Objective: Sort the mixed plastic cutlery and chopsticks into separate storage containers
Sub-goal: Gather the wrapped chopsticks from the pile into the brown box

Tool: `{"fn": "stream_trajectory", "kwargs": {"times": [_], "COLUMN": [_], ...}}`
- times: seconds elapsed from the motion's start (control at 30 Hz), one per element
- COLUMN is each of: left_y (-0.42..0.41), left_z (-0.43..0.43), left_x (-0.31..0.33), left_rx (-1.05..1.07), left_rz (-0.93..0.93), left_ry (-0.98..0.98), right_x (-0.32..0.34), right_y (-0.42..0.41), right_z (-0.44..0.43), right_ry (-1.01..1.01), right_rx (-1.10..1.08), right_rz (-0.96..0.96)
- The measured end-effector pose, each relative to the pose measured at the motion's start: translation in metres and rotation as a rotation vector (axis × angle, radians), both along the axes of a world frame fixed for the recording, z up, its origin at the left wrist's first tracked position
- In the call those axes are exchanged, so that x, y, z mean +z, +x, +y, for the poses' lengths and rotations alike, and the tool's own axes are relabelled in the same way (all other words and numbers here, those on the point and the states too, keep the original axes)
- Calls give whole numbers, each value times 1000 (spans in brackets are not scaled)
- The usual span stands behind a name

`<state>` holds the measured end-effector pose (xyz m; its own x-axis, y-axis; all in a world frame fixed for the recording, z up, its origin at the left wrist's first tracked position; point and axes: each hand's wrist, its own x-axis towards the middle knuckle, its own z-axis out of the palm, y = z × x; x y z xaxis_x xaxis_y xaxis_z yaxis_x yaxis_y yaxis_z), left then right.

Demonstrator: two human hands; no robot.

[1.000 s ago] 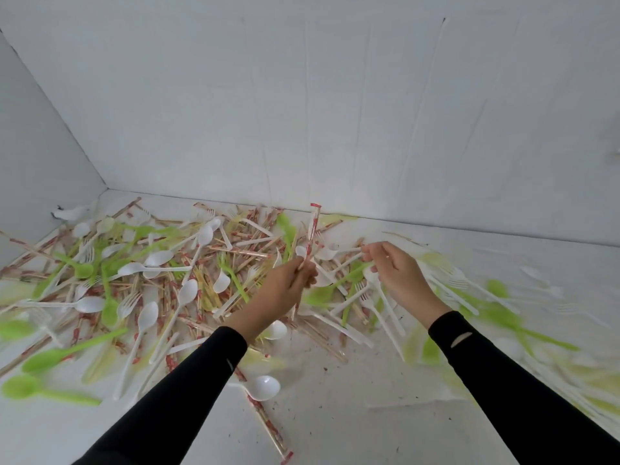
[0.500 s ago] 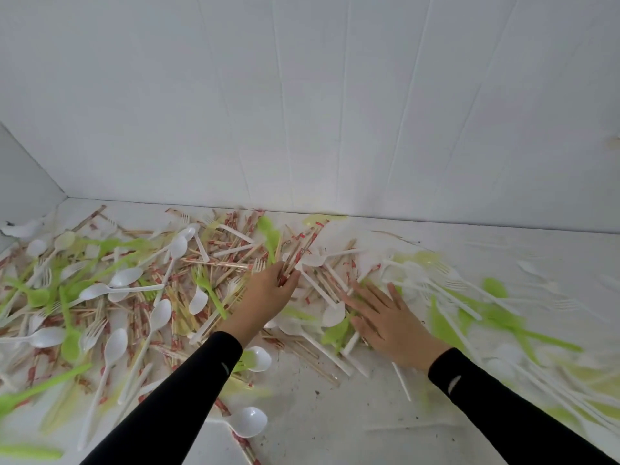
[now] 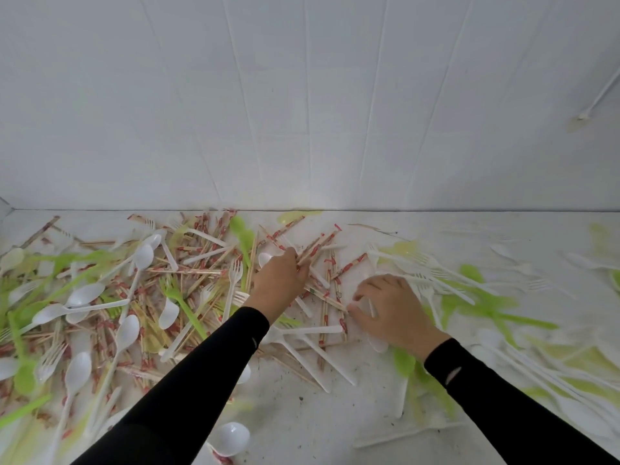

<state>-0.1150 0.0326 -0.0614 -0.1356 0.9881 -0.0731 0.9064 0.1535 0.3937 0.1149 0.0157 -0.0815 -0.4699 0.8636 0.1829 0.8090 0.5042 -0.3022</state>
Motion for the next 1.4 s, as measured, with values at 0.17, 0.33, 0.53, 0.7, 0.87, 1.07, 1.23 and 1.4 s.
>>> {"fn": "stream_trajectory", "kwargs": {"times": [0.17, 0.33, 0.53, 0.7, 0.87, 1.07, 1.23, 1.4], "left_y": [-1, -9, -10, -10, -14, -21, -4, -1], "left_z": [12, 29, 35, 25, 15, 10, 1, -3], "left_x": [2, 8, 13, 20, 22, 13, -1, -4], "left_rx": [97, 221, 324, 258, 224, 99, 89, 116], "left_rz": [61, -229, -546, -604, -768, -340, -208, -118], "left_ry": [-79, -110, -208, -283, -197, -20, -26, -51], "right_x": [-7, 7, 17, 26, 22, 29, 19, 14], "right_y": [-26, -16, -6, -31, -64, -88, -86, -73], "right_z": [-7, -5, 15, 35, 48, 42, 39, 37], "right_ry": [-48, -329, -542, -625, -684, -599, -611, -644], "right_rx": [49, -156, -366, -444, -420, -387, -484, -510], "right_rz": [-152, 132, 400, 452, 217, 59, 171, 359]}}
